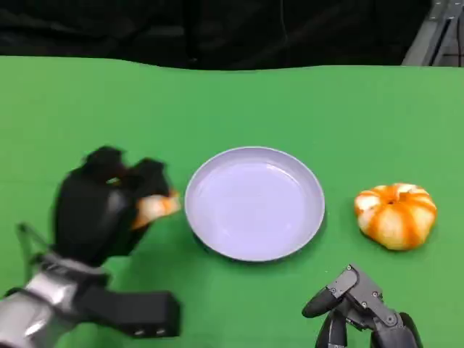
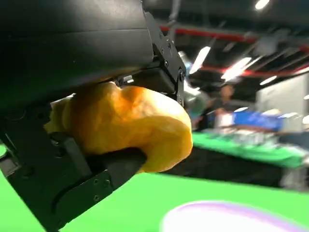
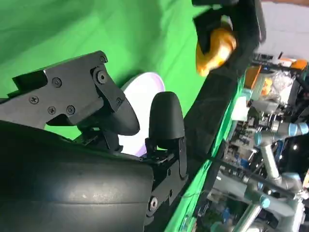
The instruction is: Grasp the bread from the table and place it into the plate.
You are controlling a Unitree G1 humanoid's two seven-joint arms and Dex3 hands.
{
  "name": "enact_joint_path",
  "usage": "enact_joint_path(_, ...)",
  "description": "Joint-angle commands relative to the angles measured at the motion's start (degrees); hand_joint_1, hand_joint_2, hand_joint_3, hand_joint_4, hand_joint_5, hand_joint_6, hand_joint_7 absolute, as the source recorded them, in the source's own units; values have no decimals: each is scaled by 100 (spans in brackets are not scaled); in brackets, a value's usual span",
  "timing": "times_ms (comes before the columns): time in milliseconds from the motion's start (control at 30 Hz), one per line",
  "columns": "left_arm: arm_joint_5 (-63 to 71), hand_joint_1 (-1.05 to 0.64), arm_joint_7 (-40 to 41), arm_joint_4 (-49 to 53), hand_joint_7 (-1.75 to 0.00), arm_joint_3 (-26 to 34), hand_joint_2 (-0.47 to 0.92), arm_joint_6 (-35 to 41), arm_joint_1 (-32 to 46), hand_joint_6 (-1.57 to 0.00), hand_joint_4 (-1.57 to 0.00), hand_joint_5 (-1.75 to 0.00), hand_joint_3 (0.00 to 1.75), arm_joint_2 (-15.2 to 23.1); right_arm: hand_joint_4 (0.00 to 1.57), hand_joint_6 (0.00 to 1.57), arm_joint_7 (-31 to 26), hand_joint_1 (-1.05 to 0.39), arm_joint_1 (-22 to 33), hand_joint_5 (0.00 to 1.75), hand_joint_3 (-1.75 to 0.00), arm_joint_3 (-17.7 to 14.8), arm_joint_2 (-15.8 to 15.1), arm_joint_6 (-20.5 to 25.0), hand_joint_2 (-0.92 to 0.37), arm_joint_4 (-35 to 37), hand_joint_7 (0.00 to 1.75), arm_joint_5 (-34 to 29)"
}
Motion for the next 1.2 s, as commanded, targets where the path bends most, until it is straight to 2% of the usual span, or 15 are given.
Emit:
enact_joint_path(33,-19,-9,-87,430,-175,-185,-1,64,-661,-90,-109,-175,165,-475,71,37,-14,-8,29,175,-136,-8,-23,-29,-75,-18,175,41)
enact_joint_path(333,-105,-10,-288,1644,-175,-524,7,201,-1571,-89,-108,-175,145,-1318,72,38,-61,-9,98,175,-135,68,29,-22,-75,-70,175,-3)
enact_joint_path(467,-181,-16,-606,1966,-175,-643,23,355,-1824,-86,-106,-175,121,-1564,73,37,-84,-9,125,175,-135,90,30,-38,-75,-84,175,-23)
enact_joint_path(500,-286,-17,-983,2011,-175,-632,25,449,-1880,-86,-105,-175,119,-1648,73,37,-91,-9,133,175,-135,98,31,-46,-75,-84,175,-27)
enact_joint_path(567,-490,-16,-1697,2019,-139,-606,34,599,-1949,-84,-93,-167,105,-1758,72,37,-99,-9,148,175,-135,111,29,-52,-76,-86,175,-29)
enact_joint_path(600,-552,-15,-1897,1994,-130,-602,36,649,-1958,-84,-91,-163,101,-1779,72,37,-102,-9,151,175,-135,115,27,-53,-76,-86,175,-30)
enact_joint_path(633,-603,-15,-2510,1904,-125,-633,37,919,-1997,-85,-90,-161,99,-1818,72,37,-98,-9,150,175,-135,118,22,-54,-76,-79,175,-18)
enact_joint_path(667,-641,-26,-2962,1816,-89,-660,53,1132,-2019,-50,-56,-124,69,-1841,72,36,-96,-9,148,175,-135,120,19,-56,-76,-73,175,-10)
enact_joint_path(700,-667,-28,-3332,1722,-65,-681,67,1318,-2025,-45,-48,-103,44,-1855,72,36,-95,-10,147,175,-135,121,15,-55,-76,-70,175,-6)
enact_joint_path(733,-649,-30,-3776,1606,-48,-731,76,1614,-2025,-41,-41,-90,28,-1875,72,36,-95,-10,153,175,-135,121,18,-37,-76,-80,175,-3)
enact_joint_path(767,-629,-48,-4036,1495,-30,-763,85,1813,-2005,-24,-17,-73,19,-1878,71,36,-96,-10,158,175,-135,121,21,-23,-76,-89,175,-3)
enact_joint_path(833,-604,-57,-4475,1278,-21,-824,90,2156,-1949,-15,-4,-63,15,-1875,71,36,-93,-10,164,175,-134,121,19,-12,-76,-98,175,-2)
enact_joint_path(900,-592,-76,-4906,1085,-17,-894,92,2433,-1892,-4,-1,-28,22,-1848,71,36,-85,-10,171,175,-134,118,9,-11,-76,-101,175,2)
enact_joint_path(1000,-679,-87,-5596,784,-10,-926,92,2690,-1792,-1,0,-5,31,-1722,70,36,-57,-9,170,175,-133,121,-15,-80,-77,-57,175,68)
enact_joint_path(1200,-1044,-94,-6392,61,-9,-768,92,2793,-1510,-1,-1,-1,36,-1372,69,35,-46,-10,153,175,-132,146,-15,-91,-77,-25,175,102)
